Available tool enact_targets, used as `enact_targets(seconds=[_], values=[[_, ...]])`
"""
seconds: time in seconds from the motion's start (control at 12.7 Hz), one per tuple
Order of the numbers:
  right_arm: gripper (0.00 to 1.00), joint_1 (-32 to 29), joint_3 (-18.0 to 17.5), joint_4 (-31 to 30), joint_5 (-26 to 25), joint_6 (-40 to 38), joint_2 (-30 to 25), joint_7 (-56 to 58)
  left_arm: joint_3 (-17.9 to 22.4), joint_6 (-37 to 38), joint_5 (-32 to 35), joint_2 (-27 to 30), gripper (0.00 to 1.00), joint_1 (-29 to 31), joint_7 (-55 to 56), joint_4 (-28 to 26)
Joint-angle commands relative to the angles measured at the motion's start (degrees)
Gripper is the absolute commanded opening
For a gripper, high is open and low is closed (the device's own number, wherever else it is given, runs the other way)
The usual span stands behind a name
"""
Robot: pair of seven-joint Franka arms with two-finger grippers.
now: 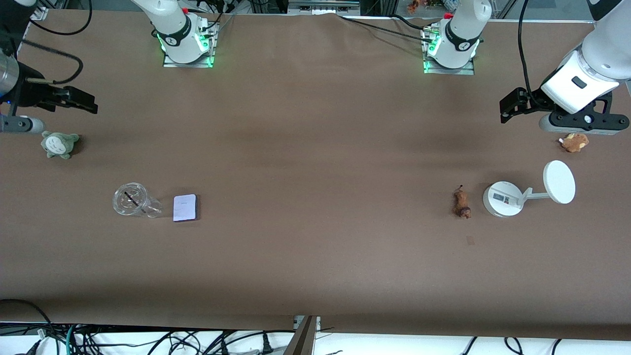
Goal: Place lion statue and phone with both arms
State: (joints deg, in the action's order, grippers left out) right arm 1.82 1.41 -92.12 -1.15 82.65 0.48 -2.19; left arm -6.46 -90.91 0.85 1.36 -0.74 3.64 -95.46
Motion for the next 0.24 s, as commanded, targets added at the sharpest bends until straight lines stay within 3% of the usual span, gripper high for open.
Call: enact_targets(seconds=[0.0, 0.16], values=[[1.0, -0.42, -0.79, -1.58, 0.8, 1.2, -2.59, 0.43, -0.13, 0.55, 0.47, -1.09, 1.0, -0.05, -0.56, 1.94], [1.0, -0.33, -0.88, -1.39, 0.8, 1.19, -2.59, 0.43, -0.13, 0.55, 0.29, -1.1, 1.0, 0.04, -0.39, 2.03]])
